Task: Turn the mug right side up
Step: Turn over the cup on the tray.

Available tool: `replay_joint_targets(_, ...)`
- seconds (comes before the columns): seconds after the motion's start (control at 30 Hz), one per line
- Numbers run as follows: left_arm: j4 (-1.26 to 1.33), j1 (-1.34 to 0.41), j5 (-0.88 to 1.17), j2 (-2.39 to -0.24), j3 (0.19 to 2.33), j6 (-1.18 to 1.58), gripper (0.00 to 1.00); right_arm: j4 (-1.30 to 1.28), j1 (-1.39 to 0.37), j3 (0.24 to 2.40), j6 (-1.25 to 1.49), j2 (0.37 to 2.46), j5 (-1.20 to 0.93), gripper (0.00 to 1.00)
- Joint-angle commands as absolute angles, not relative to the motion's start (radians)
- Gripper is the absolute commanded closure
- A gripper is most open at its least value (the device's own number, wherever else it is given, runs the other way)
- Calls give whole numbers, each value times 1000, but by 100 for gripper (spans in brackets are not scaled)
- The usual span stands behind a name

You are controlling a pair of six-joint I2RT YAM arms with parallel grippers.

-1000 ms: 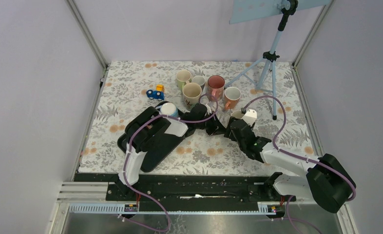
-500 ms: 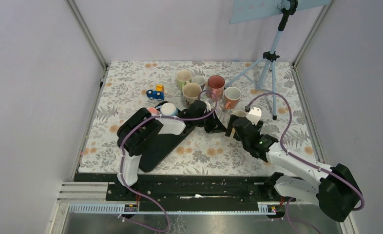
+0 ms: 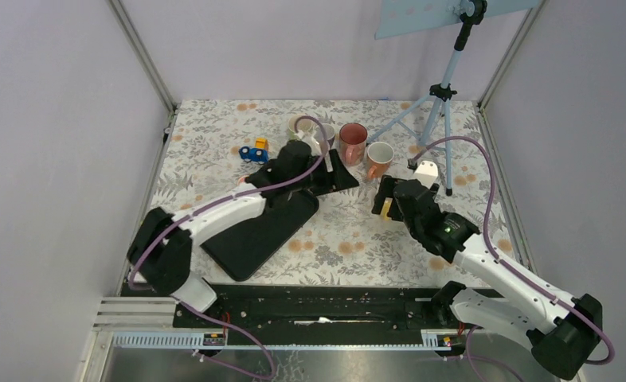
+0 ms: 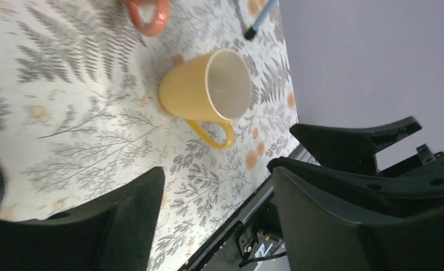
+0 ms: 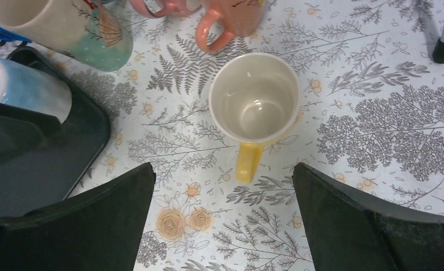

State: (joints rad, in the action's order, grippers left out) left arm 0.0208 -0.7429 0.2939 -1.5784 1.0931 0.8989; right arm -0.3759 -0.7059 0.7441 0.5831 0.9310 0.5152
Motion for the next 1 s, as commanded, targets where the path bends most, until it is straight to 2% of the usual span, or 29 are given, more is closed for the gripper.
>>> replay_joint_targets(0.0,-185,-686,138,-1470,1111,773,14,-410,-703,806,535,922,465,0)
replay_joint_targets(0.07,-239,-661,103,-1428,1111,744,2,-406,-703,817,524,926,452,0)
replay_joint_targets(0.33,-455,-491,-101,-1276,1112,640,1,-392,-703,850,475,945,416,0)
replay_joint_targets(0.63,-449,-149,-7,-1350,1107,621,1,-358,-703,842,468,964,348,0)
replay_joint_targets(0.97,-298,-11,168,-1486,1031,714,1,-343,-703,837,459,970,301,0)
